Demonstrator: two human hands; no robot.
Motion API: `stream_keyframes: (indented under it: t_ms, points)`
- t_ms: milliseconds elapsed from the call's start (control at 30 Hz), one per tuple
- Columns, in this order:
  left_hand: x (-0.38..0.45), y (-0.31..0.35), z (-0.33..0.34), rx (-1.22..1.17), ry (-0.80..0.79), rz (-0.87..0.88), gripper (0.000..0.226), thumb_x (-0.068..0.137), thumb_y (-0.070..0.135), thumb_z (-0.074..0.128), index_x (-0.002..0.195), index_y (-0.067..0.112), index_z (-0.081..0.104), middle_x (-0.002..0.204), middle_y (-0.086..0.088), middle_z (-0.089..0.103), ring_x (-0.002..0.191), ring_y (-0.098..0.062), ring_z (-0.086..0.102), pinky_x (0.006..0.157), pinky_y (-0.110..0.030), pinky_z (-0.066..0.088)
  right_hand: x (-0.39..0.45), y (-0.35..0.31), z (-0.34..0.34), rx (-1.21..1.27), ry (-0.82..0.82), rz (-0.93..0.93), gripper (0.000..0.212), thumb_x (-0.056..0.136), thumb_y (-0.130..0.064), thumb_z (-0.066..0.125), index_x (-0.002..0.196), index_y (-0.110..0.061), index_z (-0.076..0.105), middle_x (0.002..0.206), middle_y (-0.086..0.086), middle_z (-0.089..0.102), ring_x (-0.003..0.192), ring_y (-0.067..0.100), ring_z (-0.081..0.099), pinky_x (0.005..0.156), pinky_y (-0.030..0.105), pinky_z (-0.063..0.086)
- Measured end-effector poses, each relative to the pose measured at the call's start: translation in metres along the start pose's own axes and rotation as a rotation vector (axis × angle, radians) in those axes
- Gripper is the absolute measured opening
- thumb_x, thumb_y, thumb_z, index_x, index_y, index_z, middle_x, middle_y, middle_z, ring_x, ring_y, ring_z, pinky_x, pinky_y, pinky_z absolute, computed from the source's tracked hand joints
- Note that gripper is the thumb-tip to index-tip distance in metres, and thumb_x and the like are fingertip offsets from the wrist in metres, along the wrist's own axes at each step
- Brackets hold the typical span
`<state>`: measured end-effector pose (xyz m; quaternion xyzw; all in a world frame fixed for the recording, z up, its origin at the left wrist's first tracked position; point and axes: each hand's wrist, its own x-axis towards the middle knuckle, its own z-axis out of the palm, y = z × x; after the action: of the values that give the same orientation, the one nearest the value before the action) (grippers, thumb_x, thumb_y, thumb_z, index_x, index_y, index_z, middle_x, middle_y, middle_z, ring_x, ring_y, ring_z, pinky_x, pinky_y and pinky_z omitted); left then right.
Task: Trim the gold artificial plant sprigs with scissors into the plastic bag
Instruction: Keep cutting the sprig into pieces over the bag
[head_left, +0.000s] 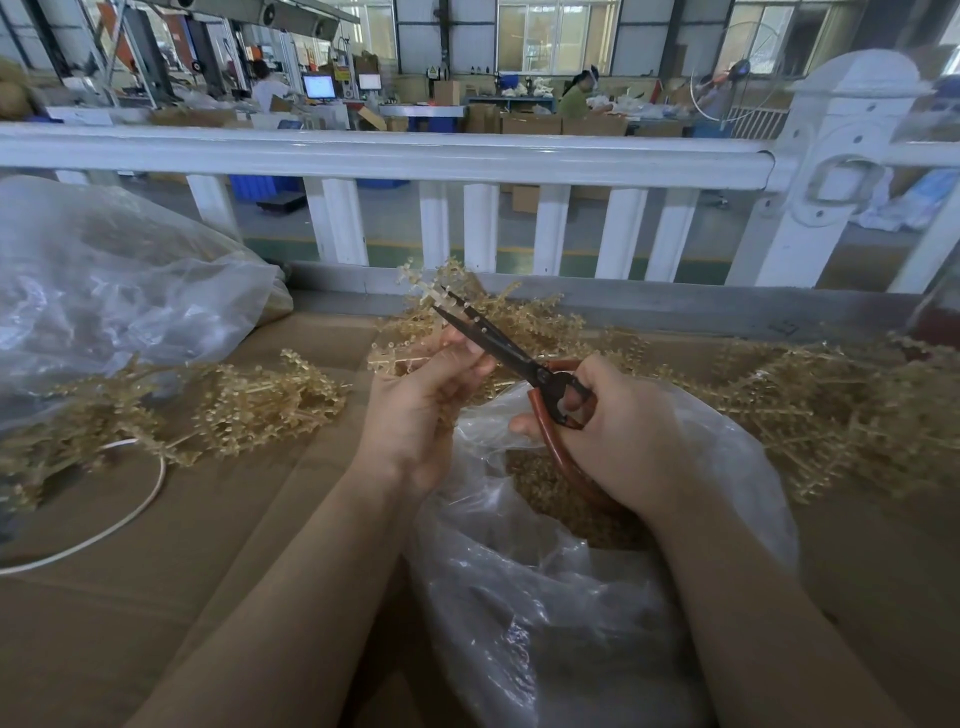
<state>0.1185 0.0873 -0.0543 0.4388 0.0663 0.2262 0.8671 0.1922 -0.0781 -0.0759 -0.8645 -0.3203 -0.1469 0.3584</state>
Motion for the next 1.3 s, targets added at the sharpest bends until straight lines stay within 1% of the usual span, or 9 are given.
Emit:
stream_keyframes:
  t_ms: [233,600,667,733,833,1000,1133,1233,1300]
  points:
    - [0.001,-0.001,-0.002,0.016,-0.004,-0.028,0.018,0.069,0.011,0.074,0.086,0.011,0.069,0.078,0.000,0.071,0.072,-0.011,0.068,0.081,-0.021,0.055,0.000,0.001,0.001,0.025,-0.007,0.016,0.070,0.051,-0.101,0.045,0.074,-0.035,0.043,0.061,-0.017,0.053,0.054,-0.003,0.050,0.050,0.018,0.034]
    - [0.000,-0.003,-0.002,0.083,-0.052,-0.045,0.030,0.068,0.013,0.077,0.096,0.009,0.068,0.091,-0.002,0.071,0.079,-0.012,0.070,0.079,-0.024,0.054,0.001,0.001,0.000,0.054,-0.031,0.040,0.074,0.051,-0.100,0.047,0.079,-0.032,0.048,0.066,-0.013,0.060,0.057,0.000,0.057,0.053,0.022,0.044]
    - [-0.001,-0.001,-0.004,0.187,-0.107,-0.052,0.039,0.070,0.018,0.082,0.105,0.012,0.066,0.101,-0.001,0.074,0.091,-0.013,0.072,0.089,-0.031,0.050,0.000,0.002,-0.001,0.065,-0.006,0.057,0.077,0.048,-0.102,0.045,0.078,-0.031,0.048,0.064,-0.013,0.059,0.057,0.000,0.057,0.053,0.023,0.045]
    - [-0.001,0.003,-0.007,0.261,-0.191,-0.072,0.069,0.062,0.037,0.088,0.121,0.013,0.064,0.118,-0.001,0.072,0.109,-0.016,0.068,0.101,-0.037,0.044,0.000,0.003,-0.002,0.092,0.006,0.082,0.080,0.046,-0.105,0.044,0.077,-0.030,0.047,0.062,-0.012,0.059,0.059,-0.001,0.058,0.053,0.024,0.045]
    - [0.001,0.011,-0.018,0.094,-0.242,-0.120,0.099,0.052,0.064,0.086,0.132,0.011,0.059,0.129,-0.006,0.066,0.117,-0.024,0.063,0.100,-0.043,0.044,-0.001,0.004,-0.004,0.124,-0.001,0.093,0.079,0.046,-0.105,0.046,0.076,-0.031,0.046,0.074,-0.023,0.063,0.064,-0.003,0.059,0.053,0.023,0.043]
    - [0.007,0.021,-0.035,-0.025,-0.234,-0.167,0.071,0.050,0.057,0.091,0.106,0.016,0.075,0.109,-0.005,0.072,0.097,-0.021,0.070,0.082,-0.035,0.058,0.000,0.001,-0.007,0.086,-0.022,0.068,0.079,0.046,-0.107,0.040,0.077,-0.034,0.044,0.086,-0.047,0.053,0.074,-0.014,0.056,0.054,0.022,0.040]
    - [0.008,0.021,-0.035,0.233,-0.147,-0.073,0.051,0.051,0.035,0.096,0.094,0.018,0.076,0.099,-0.002,0.075,0.093,-0.016,0.072,0.081,-0.031,0.058,0.000,0.001,-0.008,0.040,-0.056,0.023,0.072,0.049,-0.106,0.040,0.076,-0.039,0.041,0.088,-0.049,0.051,0.076,-0.015,0.054,0.053,0.021,0.038]
    - [0.008,0.018,-0.032,0.234,-0.124,-0.014,0.034,0.068,0.013,0.081,0.099,0.006,0.068,0.090,-0.007,0.075,0.086,-0.018,0.073,0.075,-0.029,0.057,0.001,0.002,-0.008,0.008,-0.070,0.011,0.068,0.052,-0.103,0.042,0.075,-0.040,0.041,0.089,-0.052,0.049,0.079,-0.019,0.053,0.050,0.019,0.034]
    - [0.008,0.016,-0.030,0.211,-0.105,0.025,0.028,0.070,0.009,0.075,0.097,0.002,0.067,0.086,-0.008,0.075,0.083,-0.018,0.074,0.073,-0.024,0.058,0.001,0.004,-0.007,0.008,-0.065,0.003,0.066,0.052,-0.102,0.042,0.074,-0.040,0.041,0.080,-0.042,0.056,0.077,-0.018,0.053,0.049,0.019,0.033]
